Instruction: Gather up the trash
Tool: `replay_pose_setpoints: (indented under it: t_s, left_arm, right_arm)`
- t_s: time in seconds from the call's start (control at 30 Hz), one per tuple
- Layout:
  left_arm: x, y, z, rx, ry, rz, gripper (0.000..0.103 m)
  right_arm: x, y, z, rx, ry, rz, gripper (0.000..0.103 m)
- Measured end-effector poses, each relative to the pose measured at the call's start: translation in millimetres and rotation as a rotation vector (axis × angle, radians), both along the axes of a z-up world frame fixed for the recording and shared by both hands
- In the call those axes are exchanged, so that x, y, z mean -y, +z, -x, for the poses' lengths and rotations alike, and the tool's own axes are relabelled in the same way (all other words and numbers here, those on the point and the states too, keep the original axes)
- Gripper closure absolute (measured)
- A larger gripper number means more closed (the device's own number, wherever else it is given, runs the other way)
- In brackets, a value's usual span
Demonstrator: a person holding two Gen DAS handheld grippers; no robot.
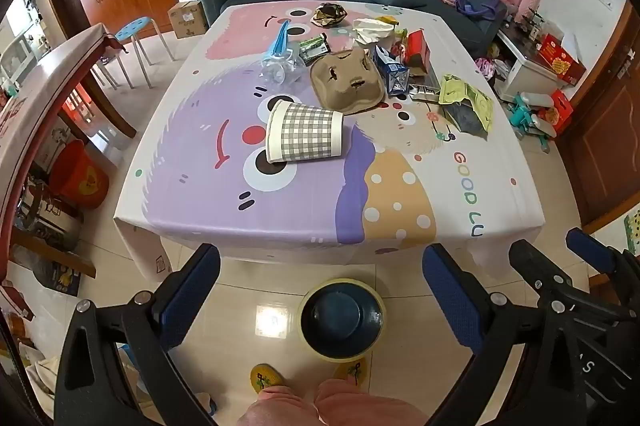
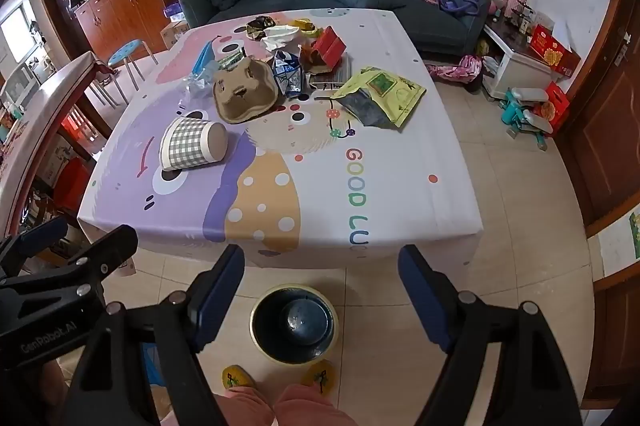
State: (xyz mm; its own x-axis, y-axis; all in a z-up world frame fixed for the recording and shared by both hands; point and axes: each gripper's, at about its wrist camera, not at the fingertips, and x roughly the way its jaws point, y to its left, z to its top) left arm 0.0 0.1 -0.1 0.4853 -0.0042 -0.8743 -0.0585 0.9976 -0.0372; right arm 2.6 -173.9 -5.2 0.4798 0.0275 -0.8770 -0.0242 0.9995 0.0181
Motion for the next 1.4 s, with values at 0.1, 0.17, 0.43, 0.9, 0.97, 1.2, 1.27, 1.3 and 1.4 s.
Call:
replay_pose_setpoints:
  t_s: [0.1, 0.17, 0.43, 0.9, 0.97, 1.2, 1.27, 1.3, 1.4]
  left_arm:
    - [-0.3, -0.2, -0.3, -0.006, 0.000, 0.001, 0.003]
    - [-1.4, 0.0, -0.8, -0.008, 0.000, 0.005, 0.003]
    - [-3.7, 4.9, 0.5, 0.014, 0.002, -0.009, 0.004]
    - [-2.2, 9.9, 5.0, 0.030, 0.012, -0.013, 0.004]
    - [-2.2, 10.3, 6.2, 0.034, 0.012, -0.013, 0.004]
    - [-6.1, 8.1, 9.2, 0.028, 0.016, -0.008, 0.005]
    - [-6.4, 7.9, 10.3, 0.029, 0.015, -0.009, 0.005]
    - [-6.5, 8.1, 9.6, 0.028, 0.016, -0.008, 0.005]
    - [-7.0, 8.0, 11.1, 0.028, 0.016, -0.011, 0.005]
  right_arm:
    - [-0.6, 0.7, 0.4, -0.007, -0.001, 0.005, 0.023]
    - [-1.1, 1.4, 0.1, -0.011, 0.000, 0.007, 0.023]
    - [4.8, 13.3, 5.9, 0.034, 0.004, -0.003, 0.023]
    - [-4.1, 16.8, 5.9, 0.052, 0.010, -0.005, 0.023]
    - [-5.4, 17.5, 7.1, 0.055, 0.010, -0.008, 0.023]
    - [-7.5, 17.8, 10.7, 0.048, 0.009, -0.017, 0.023]
    - [-7.9, 17.7, 12.6, 0.046, 0.007, -0.019, 0.024]
    - [-7.5, 17.2, 12.2, 0.046, 0.007, -0.019, 0.024]
    - [-8.3, 17.7, 13.6, 0.048, 0.007, -0.021, 0.024]
